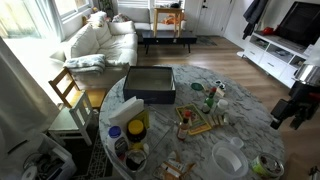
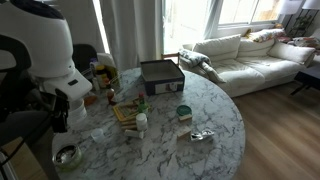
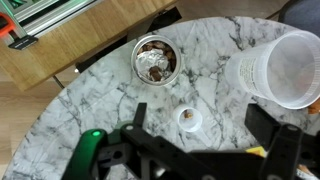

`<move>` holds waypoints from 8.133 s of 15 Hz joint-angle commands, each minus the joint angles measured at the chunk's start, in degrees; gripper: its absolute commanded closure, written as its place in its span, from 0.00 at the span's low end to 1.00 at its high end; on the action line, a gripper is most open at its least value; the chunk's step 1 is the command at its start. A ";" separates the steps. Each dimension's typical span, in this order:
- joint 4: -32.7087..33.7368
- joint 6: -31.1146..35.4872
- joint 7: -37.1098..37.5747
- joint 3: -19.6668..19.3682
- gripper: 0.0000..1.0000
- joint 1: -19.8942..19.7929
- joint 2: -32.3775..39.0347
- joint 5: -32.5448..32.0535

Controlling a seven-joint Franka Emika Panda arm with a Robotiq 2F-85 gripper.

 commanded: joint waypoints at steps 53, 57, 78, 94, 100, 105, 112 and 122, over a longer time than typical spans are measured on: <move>0.43 23.11 0.66 1.49 0.97 3.71 32.94 0.05; -0.41 18.38 1.09 0.97 0.97 3.14 28.17 -2.22; 2.97 27.71 -0.57 3.25 0.97 6.58 26.76 6.54; 8.09 27.98 -5.44 3.82 0.48 6.46 36.21 12.88; 9.66 21.07 -6.41 3.92 0.04 6.36 32.72 15.17; 11.89 5.41 -15.67 4.38 0.00 7.79 29.28 22.27; 10.82 4.20 -20.14 8.20 0.00 11.78 28.84 17.99; 9.22 20.76 -15.03 11.13 0.70 13.81 29.86 8.77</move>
